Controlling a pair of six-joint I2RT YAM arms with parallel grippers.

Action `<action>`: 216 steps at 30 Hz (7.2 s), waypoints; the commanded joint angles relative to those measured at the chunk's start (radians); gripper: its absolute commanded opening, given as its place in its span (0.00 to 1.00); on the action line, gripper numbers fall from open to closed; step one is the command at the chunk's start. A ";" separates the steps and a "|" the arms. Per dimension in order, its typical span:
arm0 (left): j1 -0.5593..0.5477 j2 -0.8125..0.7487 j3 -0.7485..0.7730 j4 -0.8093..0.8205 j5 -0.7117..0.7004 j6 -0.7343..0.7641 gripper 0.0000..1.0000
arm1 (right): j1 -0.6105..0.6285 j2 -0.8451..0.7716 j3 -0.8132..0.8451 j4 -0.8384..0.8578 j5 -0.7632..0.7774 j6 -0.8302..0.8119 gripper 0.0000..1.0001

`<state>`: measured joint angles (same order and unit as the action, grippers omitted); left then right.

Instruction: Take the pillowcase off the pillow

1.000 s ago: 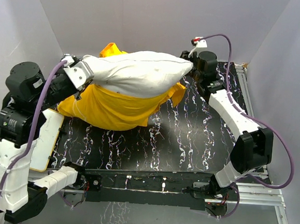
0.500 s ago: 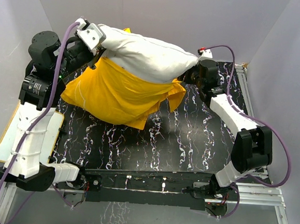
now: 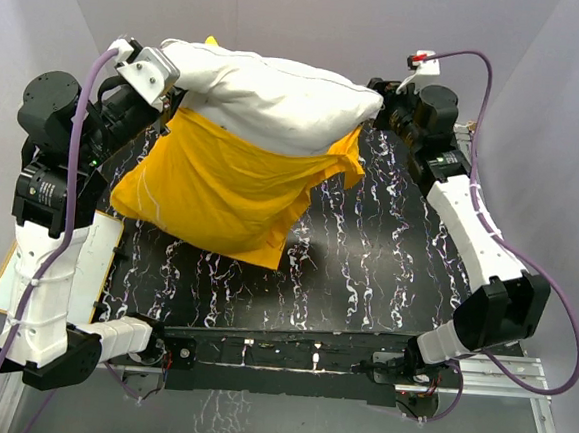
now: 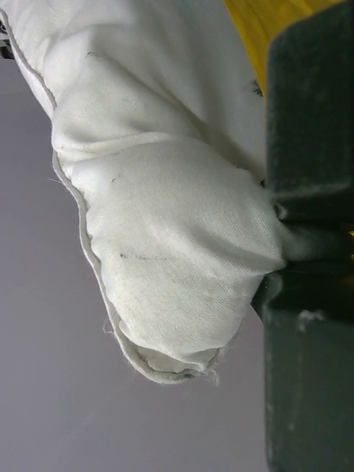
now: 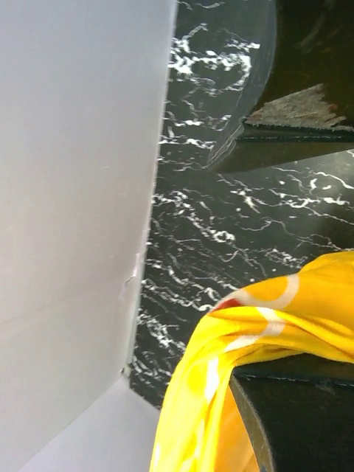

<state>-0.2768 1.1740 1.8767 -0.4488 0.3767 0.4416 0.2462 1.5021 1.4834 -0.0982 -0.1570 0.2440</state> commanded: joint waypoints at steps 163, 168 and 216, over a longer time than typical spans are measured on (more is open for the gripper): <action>-0.012 0.149 0.153 0.022 0.032 -0.214 0.00 | 0.854 0.103 -0.095 0.244 0.230 -0.976 0.42; -0.012 0.163 0.188 0.039 0.024 -0.214 0.00 | 0.875 0.125 -0.184 0.262 0.230 -0.911 0.20; -0.012 0.031 0.107 0.056 0.145 -0.249 0.00 | 0.019 -0.089 -0.338 0.553 -0.402 0.592 0.79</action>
<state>-0.2897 1.2552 1.9644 -0.4816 0.4717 0.2066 0.2615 1.3518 1.0592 0.3870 -0.5243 0.7315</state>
